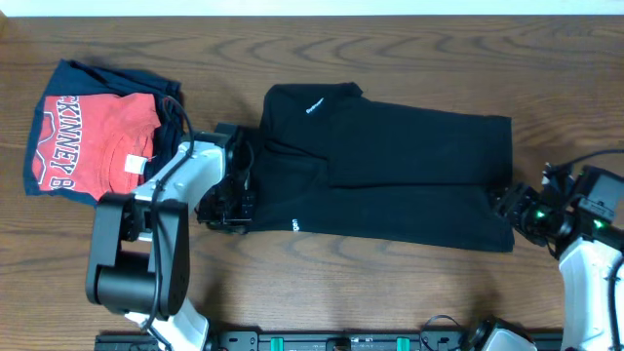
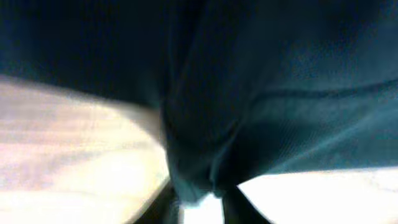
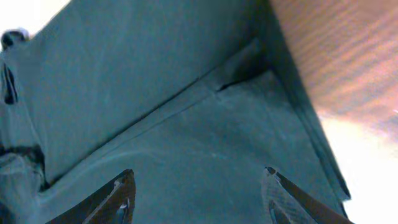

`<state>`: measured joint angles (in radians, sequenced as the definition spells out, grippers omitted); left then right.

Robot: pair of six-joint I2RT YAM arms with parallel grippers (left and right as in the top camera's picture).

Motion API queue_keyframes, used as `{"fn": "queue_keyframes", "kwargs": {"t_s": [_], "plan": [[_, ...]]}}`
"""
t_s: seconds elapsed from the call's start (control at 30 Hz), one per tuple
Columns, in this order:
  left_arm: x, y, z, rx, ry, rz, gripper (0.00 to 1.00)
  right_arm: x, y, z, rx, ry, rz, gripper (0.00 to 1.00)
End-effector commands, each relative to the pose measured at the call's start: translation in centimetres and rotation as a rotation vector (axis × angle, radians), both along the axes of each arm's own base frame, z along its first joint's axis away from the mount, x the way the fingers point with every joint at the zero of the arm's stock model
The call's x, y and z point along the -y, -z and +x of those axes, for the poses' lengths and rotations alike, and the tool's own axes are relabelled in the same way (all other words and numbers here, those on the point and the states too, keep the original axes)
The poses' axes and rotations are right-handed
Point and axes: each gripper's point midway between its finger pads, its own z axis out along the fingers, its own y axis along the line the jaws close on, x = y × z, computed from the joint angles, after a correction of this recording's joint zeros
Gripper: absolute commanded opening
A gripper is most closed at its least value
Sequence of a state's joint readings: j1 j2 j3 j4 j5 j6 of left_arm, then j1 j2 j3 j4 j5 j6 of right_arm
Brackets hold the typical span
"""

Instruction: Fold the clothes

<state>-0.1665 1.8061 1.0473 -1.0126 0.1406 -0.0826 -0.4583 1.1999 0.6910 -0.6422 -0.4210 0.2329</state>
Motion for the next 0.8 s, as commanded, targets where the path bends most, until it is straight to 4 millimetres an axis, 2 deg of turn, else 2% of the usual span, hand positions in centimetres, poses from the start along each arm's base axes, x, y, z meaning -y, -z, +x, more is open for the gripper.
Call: {"fn": "queue_keyframes", "kwargs": {"t_s": [0.0,0.03,0.13,0.23,0.3,0.33,0.4,0.43,0.5,0.63,0.77], "plan": [[-0.6,-1.1,-0.1,0.031,-0.007,0.023,0.42,-0.7,0.4,0.8,-0.007,-0.066,-0.03,0.63],[-0.5,-1.4,0.0,0.041,-0.007,0.021,0.52,-0.5,0.8,0.8,-0.024,-0.061,-0.046,0.63],[-0.4,-2.4,0.9,0.083,-0.007,0.013,0.56,0.7,2.2,0.7,-0.089,0.015,-0.082,0.63],[-0.1,-4.2,2.4,0.159,-0.008,0.0,0.55,0.4,2.5,1.9,-0.052,-0.017,-0.057,0.6],[0.1,-5.6,3.9,0.23,-0.007,-0.012,0.56,-0.3,1.8,3.0,0.011,-0.061,-0.03,0.46],[0.3,-6.6,4.8,0.276,-0.006,-0.022,0.55,-0.3,1.3,3.3,0.031,-0.065,-0.029,0.41],[0.7,-8.4,6.6,0.366,-0.004,-0.044,0.58,0.1,-0.2,3.9,0.046,-0.062,-0.05,0.41],[1.0,-9.5,7.5,0.411,-0.004,-0.062,0.65,0.2,-1.3,4.4,0.062,-0.066,-0.059,0.48],[2.1,-11.3,9.1,0.488,0.024,-0.121,0.7,-0.3,-3.6,5.5,0.105,-0.103,-0.057,0.6],[4.2,-14.9,13.0,0.66,0.048,-0.234,0.68,-1.9,-7.4,7.4,0.2,-0.177,-0.026,0.67],[5.4,-17.9,16.6,0.821,0.088,-0.275,0.66,-2.5,-10.3,9.0,0.274,-0.197,-0.04,0.68]]}}
